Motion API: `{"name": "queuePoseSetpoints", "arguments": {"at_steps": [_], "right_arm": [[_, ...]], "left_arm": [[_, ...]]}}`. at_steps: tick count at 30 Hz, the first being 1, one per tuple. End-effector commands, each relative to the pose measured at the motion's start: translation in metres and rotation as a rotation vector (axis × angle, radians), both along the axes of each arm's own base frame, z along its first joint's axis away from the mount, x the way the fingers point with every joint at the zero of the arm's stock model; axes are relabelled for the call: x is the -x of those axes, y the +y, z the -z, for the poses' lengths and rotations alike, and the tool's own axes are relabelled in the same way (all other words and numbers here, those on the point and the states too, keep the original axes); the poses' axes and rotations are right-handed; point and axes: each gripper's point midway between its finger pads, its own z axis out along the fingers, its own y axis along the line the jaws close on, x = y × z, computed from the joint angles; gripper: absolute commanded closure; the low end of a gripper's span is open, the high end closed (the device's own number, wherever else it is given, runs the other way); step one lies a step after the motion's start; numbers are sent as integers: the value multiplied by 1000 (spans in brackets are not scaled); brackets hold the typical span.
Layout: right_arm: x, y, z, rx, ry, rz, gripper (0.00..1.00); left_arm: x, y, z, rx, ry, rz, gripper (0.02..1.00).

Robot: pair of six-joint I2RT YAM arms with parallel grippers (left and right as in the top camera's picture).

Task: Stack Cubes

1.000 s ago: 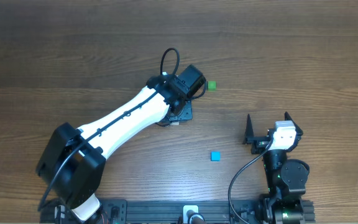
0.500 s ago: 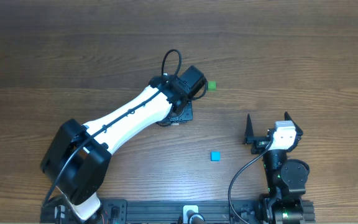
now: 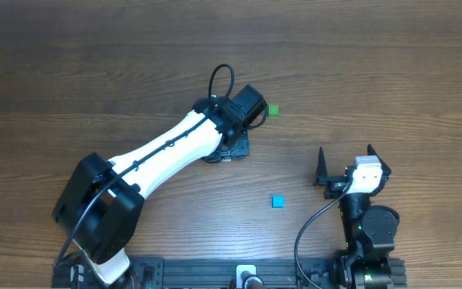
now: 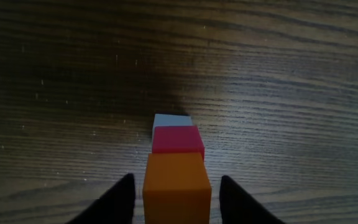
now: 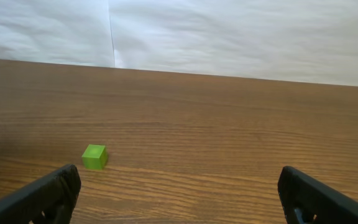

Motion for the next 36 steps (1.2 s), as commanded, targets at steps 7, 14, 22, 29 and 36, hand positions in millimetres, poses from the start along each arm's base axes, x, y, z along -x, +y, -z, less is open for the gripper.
{"name": "queuePoseSetpoints", "arguments": {"at_steps": [7, 14, 22, 29, 36], "right_arm": [[0, 0, 2, 0, -3, -1, 9], [0, 0, 2, 0, -3, -1, 9], [0, 0, 2, 0, -2, -1, 7], [0, 0, 2, 0, -3, -1, 9], [0, 0, 2, 0, -3, -1, 7]], "left_arm": [[-9, -2, -5, 4, -28, -11, 18], [-37, 12, -62, 54, -232, -66, 18], [-80, 71, -174, 139, -605, -172, 20], [-94, 141, -239, 261, -935, -223, 20], [-63, 199, -271, 256, -1261, -210, 23]]}}
